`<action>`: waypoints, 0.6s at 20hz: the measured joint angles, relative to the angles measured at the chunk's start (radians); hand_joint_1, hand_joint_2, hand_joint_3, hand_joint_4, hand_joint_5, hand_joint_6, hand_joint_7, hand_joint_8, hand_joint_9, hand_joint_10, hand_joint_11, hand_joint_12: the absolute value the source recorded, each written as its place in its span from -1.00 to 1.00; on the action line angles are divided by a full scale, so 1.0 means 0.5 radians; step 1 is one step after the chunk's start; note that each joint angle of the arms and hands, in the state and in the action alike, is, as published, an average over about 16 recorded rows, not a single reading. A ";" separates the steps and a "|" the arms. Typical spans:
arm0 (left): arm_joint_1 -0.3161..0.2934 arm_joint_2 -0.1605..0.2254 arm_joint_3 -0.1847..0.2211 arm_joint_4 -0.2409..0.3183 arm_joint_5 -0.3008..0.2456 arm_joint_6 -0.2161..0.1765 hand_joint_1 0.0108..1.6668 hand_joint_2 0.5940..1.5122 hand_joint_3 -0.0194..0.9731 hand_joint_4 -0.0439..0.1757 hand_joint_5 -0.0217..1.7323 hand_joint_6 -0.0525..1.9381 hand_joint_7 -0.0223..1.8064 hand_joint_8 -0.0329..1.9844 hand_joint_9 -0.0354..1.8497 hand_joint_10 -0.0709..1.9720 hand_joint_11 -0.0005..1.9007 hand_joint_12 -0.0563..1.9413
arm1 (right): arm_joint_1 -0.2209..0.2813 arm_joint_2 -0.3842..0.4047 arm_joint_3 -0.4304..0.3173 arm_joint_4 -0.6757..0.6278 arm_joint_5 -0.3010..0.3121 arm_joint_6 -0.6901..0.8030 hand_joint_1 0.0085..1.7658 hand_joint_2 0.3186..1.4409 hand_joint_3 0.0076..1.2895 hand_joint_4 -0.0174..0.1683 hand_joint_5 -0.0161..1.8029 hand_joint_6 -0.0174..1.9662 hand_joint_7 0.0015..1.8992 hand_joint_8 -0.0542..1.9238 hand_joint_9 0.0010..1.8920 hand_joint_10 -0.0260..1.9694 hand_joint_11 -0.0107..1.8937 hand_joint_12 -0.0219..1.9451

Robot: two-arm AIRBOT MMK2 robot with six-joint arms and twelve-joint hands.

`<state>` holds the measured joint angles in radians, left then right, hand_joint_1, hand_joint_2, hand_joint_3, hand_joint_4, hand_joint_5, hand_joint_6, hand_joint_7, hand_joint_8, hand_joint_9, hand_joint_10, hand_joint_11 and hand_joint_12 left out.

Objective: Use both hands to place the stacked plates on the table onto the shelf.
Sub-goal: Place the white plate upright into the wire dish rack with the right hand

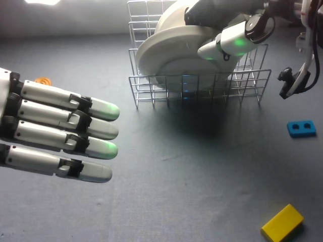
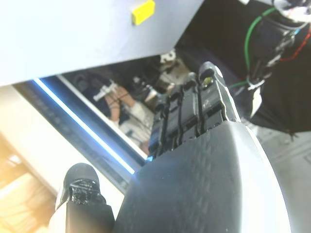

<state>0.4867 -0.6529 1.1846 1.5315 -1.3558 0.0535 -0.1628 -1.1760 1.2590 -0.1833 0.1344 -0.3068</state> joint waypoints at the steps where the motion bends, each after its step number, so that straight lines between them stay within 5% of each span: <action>1: 0.003 0.002 -0.003 0.001 0.003 0.008 -0.99 0.06 -0.92 -0.59 -0.89 -0.93 -0.92 -0.96 -0.93 -0.92 -0.97 -0.93 | -0.003 -0.001 0.001 0.000 0.002 0.000 0.23 0.54 -0.99 -0.90 -0.22 0.21 -0.07 -0.02 -0.05 -0.27 -0.26 0.37; 12: 0.010 0.017 -0.033 0.008 0.063 0.049 -0.99 0.07 -0.92 -0.59 -0.89 -0.93 -0.93 -0.96 -0.93 -0.92 -0.97 -0.93 | 0.027 0.009 -0.018 0.006 0.015 -0.010 -0.07 0.51 -0.99 -0.85 -0.19 -0.57 -0.06 -0.79 -0.16 -0.66 -0.48 0.30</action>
<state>0.4918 -0.6442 1.1679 1.5356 -1.3242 0.0778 -0.1493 -1.1716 1.2502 -0.1802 0.1419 -0.3116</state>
